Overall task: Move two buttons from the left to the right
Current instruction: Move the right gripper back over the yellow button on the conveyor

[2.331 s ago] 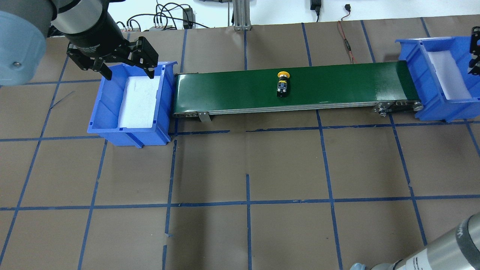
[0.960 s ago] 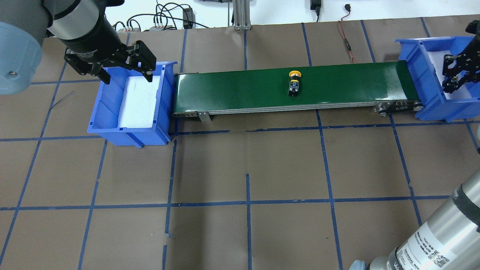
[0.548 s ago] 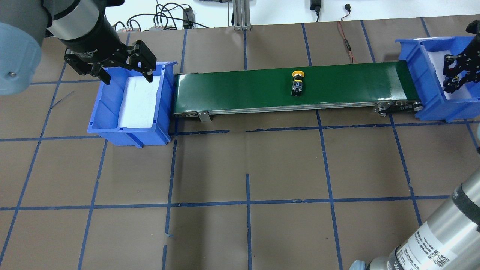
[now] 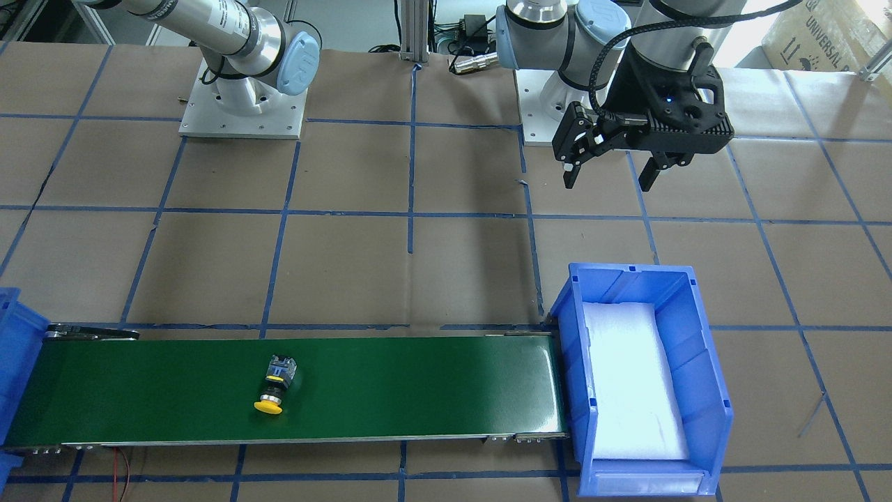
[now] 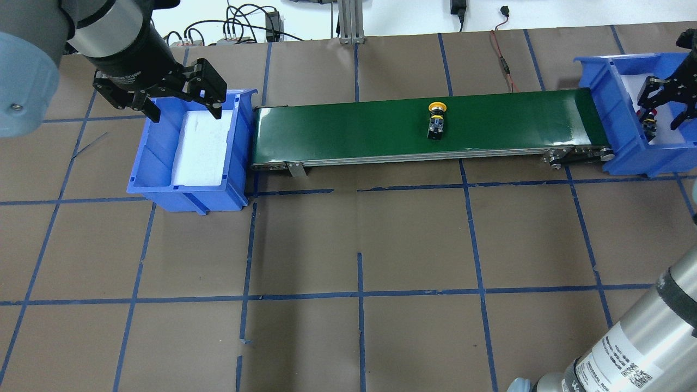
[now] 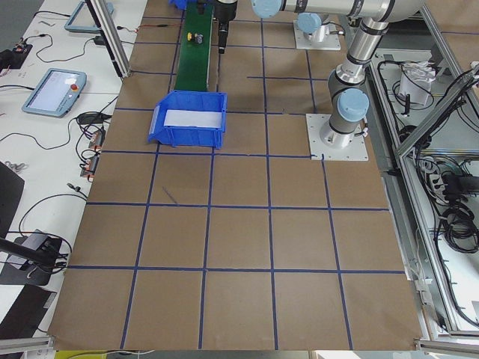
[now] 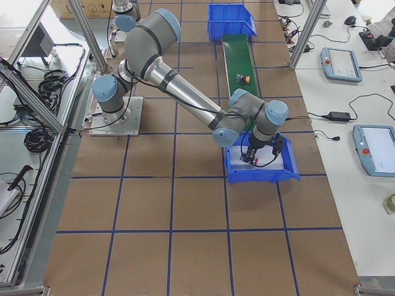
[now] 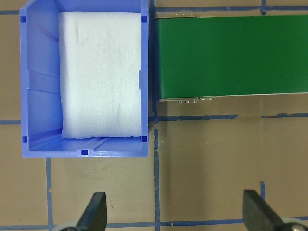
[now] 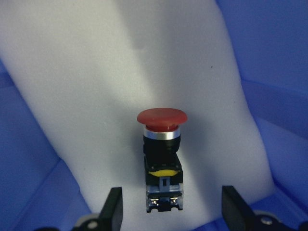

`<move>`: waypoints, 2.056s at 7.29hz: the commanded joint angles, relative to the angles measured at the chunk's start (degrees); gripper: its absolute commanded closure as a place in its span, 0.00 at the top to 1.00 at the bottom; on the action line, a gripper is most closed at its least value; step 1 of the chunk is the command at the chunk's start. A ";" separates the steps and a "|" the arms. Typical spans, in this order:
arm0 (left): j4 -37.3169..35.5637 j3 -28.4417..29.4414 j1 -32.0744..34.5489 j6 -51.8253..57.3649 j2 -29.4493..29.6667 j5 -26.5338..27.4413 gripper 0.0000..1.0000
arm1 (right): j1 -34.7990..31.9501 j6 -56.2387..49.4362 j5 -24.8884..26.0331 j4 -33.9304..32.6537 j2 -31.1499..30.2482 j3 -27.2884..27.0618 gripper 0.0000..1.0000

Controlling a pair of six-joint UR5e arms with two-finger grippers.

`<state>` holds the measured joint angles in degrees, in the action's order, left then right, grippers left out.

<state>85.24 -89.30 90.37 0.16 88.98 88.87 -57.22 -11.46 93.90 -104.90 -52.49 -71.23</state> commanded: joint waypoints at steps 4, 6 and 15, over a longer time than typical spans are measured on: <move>0.19 0.00 0.07 0.11 -0.03 0.34 1.00 | -4.55 -6.47 -0.73 17.85 -3.03 11.29 0.97; 0.02 0.00 0.25 0.11 0.06 0.34 1.00 | -14.45 -3.77 -0.47 21.14 -7.96 9.97 0.99; -0.07 0.00 0.25 0.11 0.15 0.43 1.00 | -34.36 18.74 -0.56 11.31 -7.28 -0.84 1.00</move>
<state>85.18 -89.34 90.59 0.26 89.12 89.30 -90.65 5.25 93.21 -92.19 -61.13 -72.00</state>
